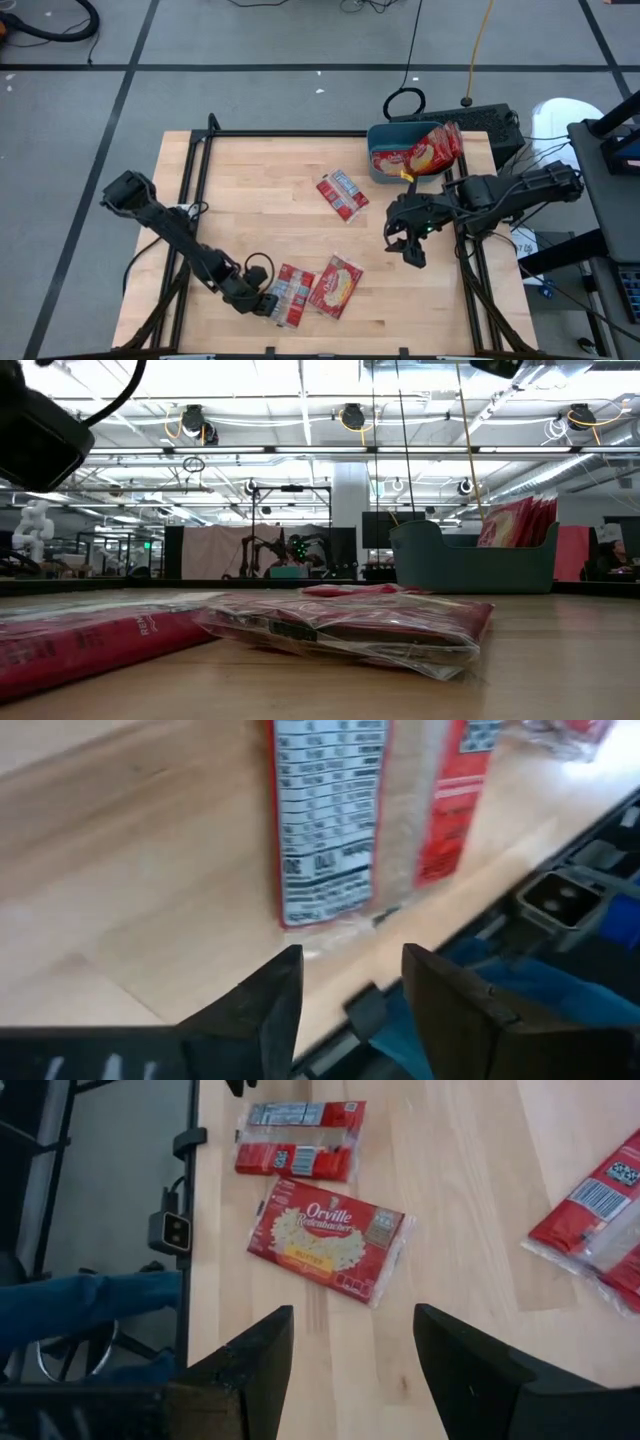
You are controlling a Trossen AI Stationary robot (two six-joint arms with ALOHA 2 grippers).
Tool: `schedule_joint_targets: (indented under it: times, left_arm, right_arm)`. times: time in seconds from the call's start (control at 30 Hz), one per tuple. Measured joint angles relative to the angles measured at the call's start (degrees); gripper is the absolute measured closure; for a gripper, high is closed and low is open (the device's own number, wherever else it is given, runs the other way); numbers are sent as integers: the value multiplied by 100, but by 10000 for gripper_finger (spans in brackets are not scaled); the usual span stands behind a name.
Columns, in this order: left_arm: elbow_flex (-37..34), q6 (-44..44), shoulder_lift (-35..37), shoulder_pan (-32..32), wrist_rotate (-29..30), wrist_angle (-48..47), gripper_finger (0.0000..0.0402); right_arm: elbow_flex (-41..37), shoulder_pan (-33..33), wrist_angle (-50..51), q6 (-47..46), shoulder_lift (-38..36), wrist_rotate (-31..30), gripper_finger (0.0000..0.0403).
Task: Sort popcorn bags into baskets
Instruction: Put the popcorn bag into the blue bin
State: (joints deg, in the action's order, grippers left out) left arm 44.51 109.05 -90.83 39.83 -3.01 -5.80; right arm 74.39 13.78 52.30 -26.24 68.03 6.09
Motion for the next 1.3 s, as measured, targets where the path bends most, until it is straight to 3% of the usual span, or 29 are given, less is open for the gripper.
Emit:
schedule_joint_targets:
  times: [0.33,0.47,0.63,0.9,1.07,1.3]
  left_arm:
    - [10,-596,-485,0,373,35,127]
    - [22,-1118,-618,0,472,146,122]
    - [24,-1639,-833,6,785,240,193]
    - [11,-2622,-1009,33,1476,291,378]
    - [9,-3127,-1016,11,1764,330,389]
    - [7,-3711,-1014,9,1760,323,396]
  right_arm:
    - [-1089,22,-1609,-907,-2,469,203]
    - [-1400,22,-2423,-1128,0,301,203]
    - [-1630,20,-2932,-1495,4,-451,203]
    - [-1931,17,-3228,-1130,0,-2524,203]
    - [-2320,17,-3896,-482,0,-3416,203]
    - [-2688,26,-4487,683,0,-3561,203]
